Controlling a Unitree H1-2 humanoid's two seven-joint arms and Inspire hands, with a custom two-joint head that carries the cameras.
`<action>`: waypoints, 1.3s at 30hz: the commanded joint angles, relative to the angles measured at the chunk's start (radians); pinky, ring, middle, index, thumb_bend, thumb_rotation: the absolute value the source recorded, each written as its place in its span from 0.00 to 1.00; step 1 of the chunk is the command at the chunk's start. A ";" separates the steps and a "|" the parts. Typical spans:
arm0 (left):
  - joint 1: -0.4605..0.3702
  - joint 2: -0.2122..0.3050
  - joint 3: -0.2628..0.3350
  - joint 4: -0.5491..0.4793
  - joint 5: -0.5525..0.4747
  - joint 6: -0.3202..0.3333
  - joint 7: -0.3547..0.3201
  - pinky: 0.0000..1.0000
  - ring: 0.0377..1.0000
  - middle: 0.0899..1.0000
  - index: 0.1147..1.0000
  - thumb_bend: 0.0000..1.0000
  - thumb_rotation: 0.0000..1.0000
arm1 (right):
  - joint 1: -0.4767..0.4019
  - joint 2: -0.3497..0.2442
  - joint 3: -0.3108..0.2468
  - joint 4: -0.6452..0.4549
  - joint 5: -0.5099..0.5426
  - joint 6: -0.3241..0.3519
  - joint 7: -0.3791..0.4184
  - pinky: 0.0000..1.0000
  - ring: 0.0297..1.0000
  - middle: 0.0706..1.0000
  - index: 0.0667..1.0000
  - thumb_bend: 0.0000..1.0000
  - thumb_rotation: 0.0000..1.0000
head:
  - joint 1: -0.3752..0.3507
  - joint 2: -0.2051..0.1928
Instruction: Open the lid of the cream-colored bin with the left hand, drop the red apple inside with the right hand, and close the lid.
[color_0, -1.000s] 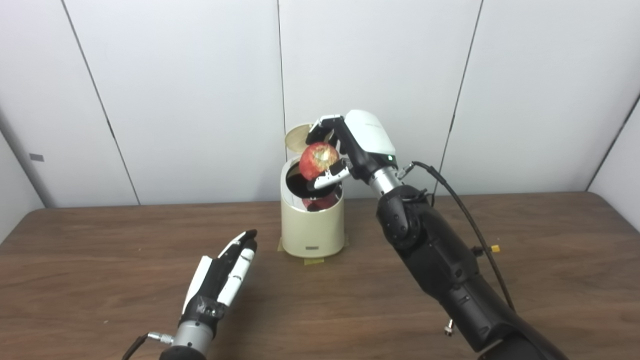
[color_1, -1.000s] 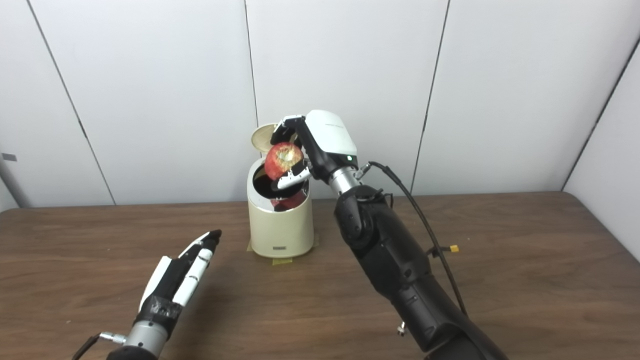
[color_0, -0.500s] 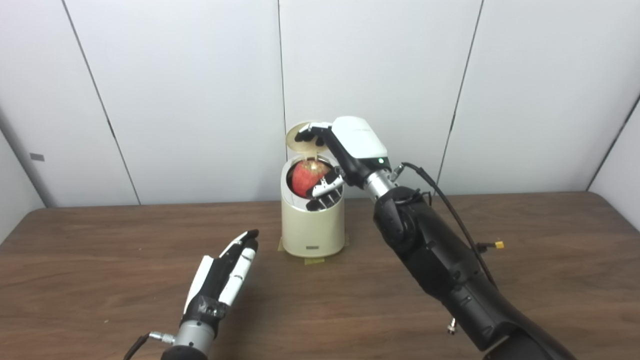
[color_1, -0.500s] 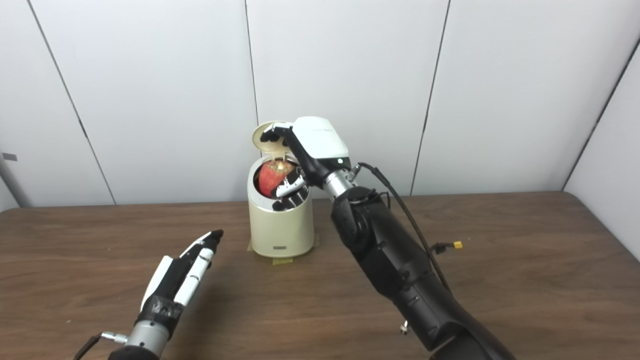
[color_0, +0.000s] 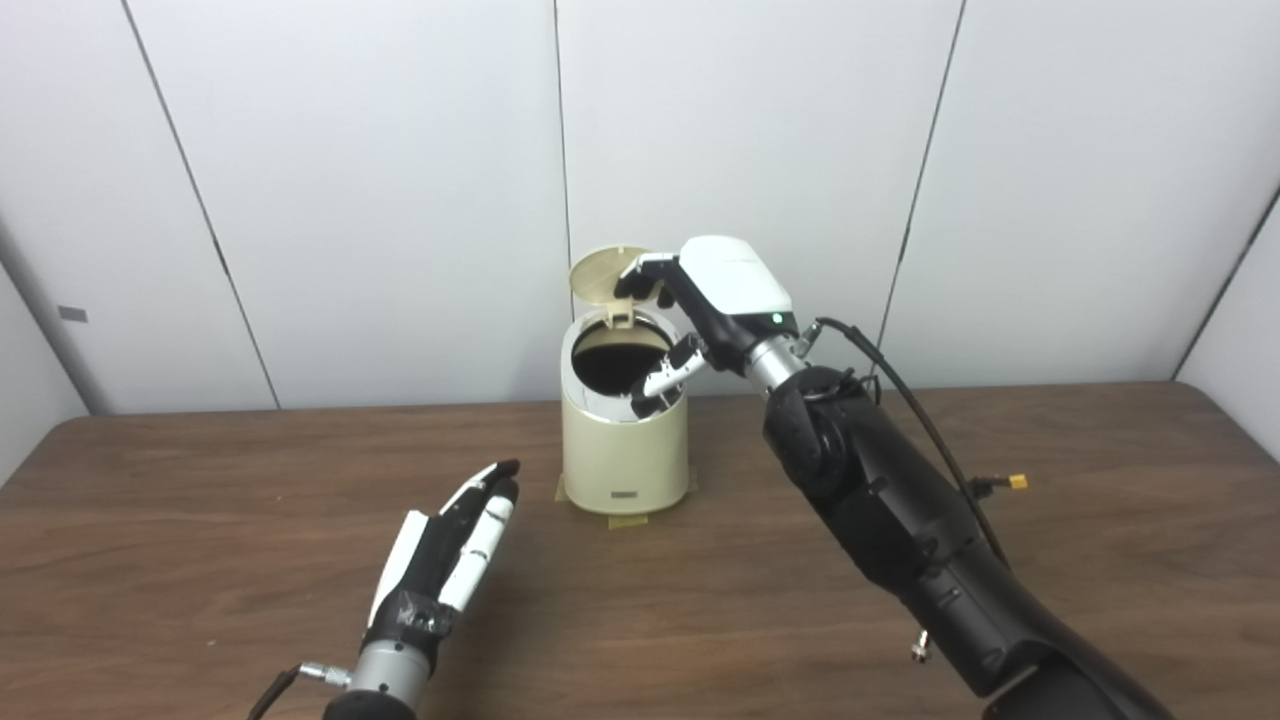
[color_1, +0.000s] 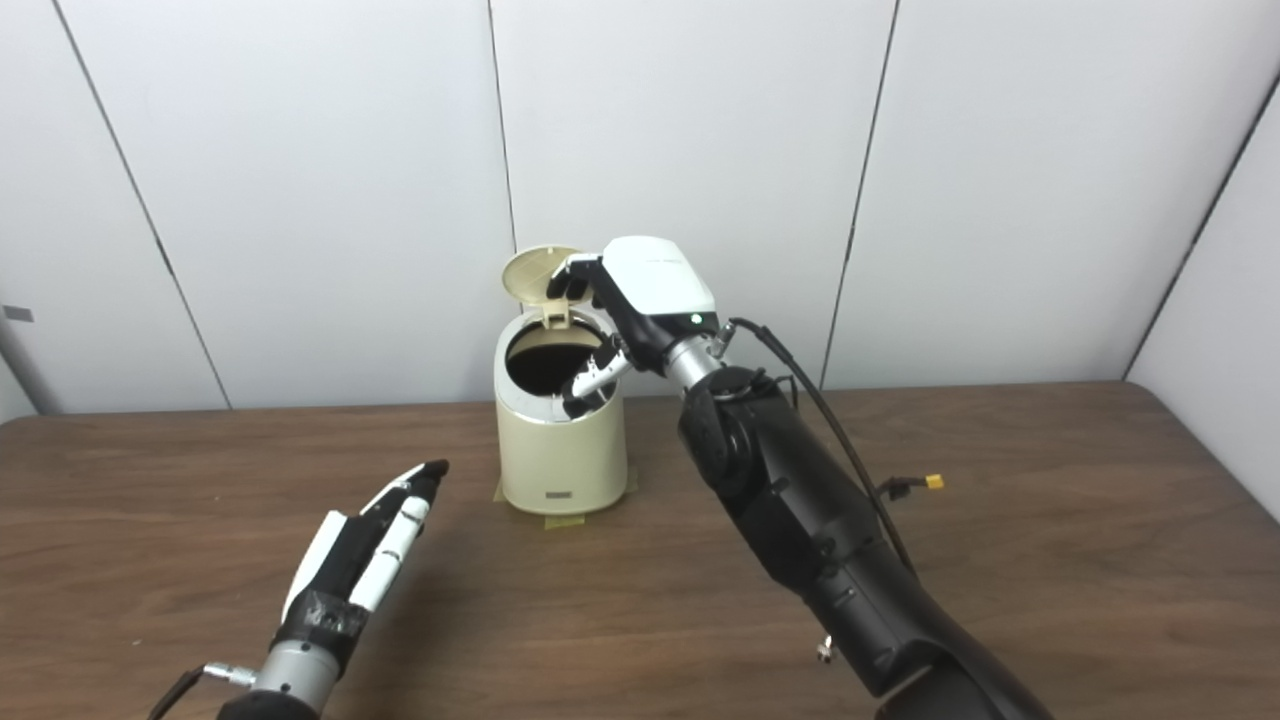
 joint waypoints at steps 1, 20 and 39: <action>-0.029 0.001 -0.002 -0.031 0.002 -0.027 0.009 0.92 0.94 0.93 0.89 0.46 0.97 | -0.034 -0.005 -0.037 -0.064 0.035 -0.017 -0.026 0.54 0.61 0.60 0.50 0.68 0.12 | -0.001 0.001; -0.051 0.000 0.024 -0.016 -0.007 -0.012 0.014 0.95 0.96 0.93 0.90 0.41 0.95 | 0.202 -0.083 -0.169 -0.459 0.104 0.049 0.061 0.36 0.36 0.46 0.49 0.51 0.00 | -0.010 -0.005; -0.249 0.064 0.117 0.084 -0.165 0.034 -0.043 0.94 0.97 0.97 0.98 0.42 0.86 | 0.575 0.307 -0.591 -0.725 0.849 0.397 0.112 0.81 0.85 0.86 0.83 0.50 0.74 | -0.022 -0.011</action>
